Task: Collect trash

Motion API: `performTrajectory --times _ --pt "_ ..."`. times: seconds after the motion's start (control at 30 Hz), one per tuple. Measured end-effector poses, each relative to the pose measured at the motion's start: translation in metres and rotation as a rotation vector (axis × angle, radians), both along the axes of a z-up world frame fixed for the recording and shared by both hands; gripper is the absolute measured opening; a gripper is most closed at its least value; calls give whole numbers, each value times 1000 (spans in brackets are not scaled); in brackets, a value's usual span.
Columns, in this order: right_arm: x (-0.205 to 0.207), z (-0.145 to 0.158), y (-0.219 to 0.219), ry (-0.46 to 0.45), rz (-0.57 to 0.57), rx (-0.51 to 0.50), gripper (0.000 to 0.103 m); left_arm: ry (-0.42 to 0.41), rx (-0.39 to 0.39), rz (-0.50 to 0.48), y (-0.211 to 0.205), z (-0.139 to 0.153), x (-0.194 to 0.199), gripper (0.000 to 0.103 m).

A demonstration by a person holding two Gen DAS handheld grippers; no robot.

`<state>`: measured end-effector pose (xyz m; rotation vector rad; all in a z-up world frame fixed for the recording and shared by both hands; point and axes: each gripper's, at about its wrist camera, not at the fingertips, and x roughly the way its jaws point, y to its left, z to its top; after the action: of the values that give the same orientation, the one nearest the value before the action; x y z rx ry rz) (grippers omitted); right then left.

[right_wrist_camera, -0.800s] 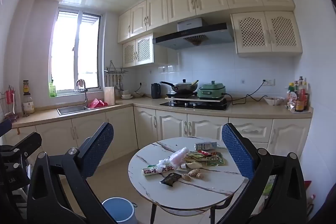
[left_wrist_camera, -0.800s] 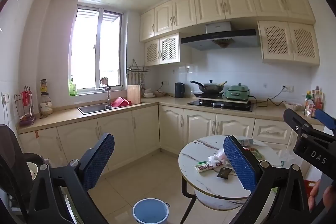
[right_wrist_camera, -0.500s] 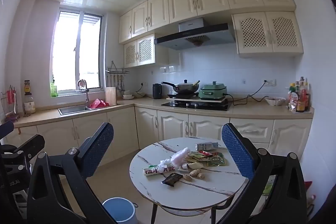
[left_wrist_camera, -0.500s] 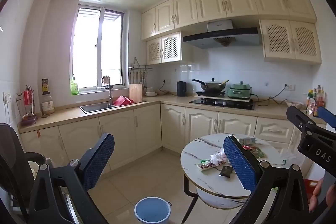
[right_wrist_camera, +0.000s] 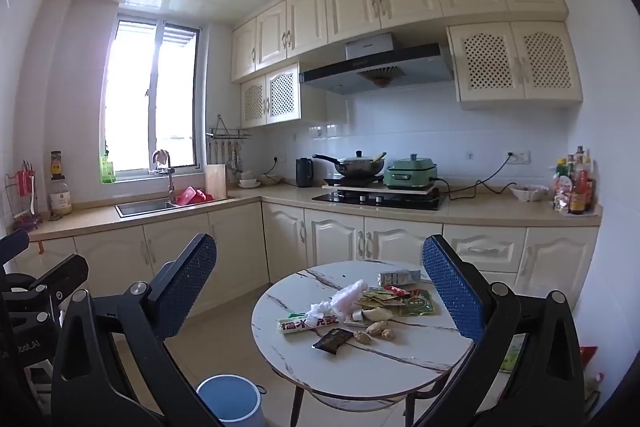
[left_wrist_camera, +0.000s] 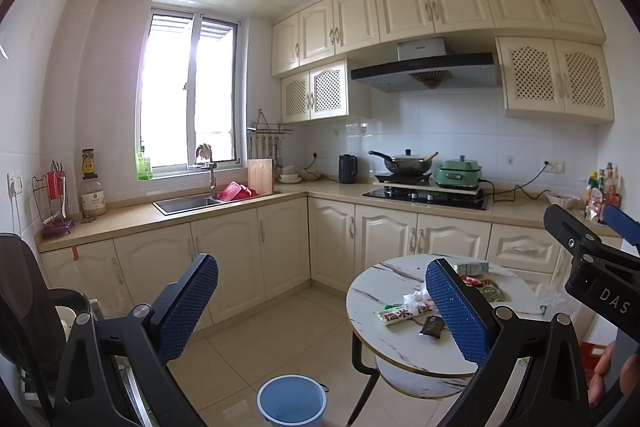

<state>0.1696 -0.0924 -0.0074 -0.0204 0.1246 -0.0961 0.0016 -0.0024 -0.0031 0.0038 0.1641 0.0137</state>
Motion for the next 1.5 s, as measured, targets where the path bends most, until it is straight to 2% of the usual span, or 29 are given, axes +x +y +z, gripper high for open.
performTrajectory --times 1.5 --pt "2 -5 6 8 33 0 103 1 5 -1 2 3 -4 102"
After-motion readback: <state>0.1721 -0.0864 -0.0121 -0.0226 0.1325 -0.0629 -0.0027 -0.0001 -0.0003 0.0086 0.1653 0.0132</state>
